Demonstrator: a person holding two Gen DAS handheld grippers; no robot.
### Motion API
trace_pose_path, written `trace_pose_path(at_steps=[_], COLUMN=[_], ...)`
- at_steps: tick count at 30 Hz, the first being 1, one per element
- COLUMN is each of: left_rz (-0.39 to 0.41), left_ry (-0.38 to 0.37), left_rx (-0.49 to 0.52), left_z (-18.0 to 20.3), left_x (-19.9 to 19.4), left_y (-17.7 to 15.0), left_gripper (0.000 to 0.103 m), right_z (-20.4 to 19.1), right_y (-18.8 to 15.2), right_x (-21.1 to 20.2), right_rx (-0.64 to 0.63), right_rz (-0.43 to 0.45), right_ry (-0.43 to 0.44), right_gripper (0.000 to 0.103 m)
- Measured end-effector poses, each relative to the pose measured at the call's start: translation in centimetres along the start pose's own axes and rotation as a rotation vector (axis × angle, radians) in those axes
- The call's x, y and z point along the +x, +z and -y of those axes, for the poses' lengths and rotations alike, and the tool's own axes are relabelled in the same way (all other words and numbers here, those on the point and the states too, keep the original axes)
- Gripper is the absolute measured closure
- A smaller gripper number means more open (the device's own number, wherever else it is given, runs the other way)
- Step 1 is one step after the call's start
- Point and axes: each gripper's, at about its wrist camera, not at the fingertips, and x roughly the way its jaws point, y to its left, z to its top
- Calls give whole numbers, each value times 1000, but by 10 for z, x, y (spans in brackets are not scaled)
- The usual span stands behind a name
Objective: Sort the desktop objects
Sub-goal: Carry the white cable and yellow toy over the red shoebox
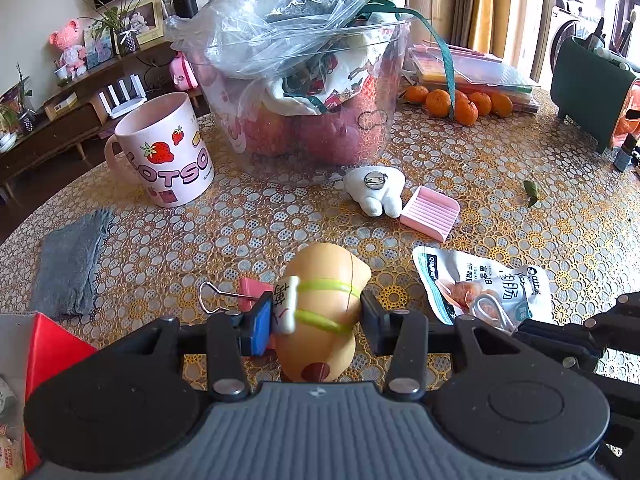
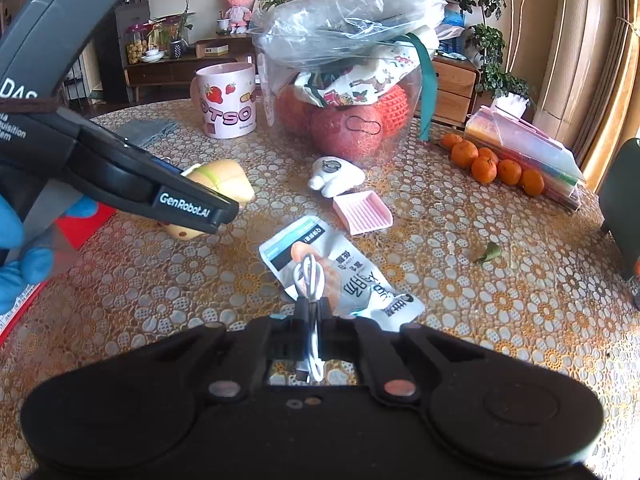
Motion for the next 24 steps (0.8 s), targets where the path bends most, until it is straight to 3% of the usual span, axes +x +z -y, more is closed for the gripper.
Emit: trace_pose_path(at_steps=[5, 11, 17, 24], left_rz=[-5, -5, -2, 6], left_ry=[-11, -25, -40, -58], left_rx=[2, 1, 3, -19], left_z=[1, 3, 3, 1], left_x=[-6, -9, -16, -43], left_y=[-3, -6, -6, -8], left_gripper=[59, 59, 59, 59], right_z=[-1, -5, -7, -6], right_y=[0, 1, 1, 4], right_x=[2, 14, 12, -15], right_rx=[-3, -35, -32, 22], right_rz=[-9, -37, -33, -33], right_ry=[5, -6, -11, 30], right_gripper=[100, 89, 95, 95])
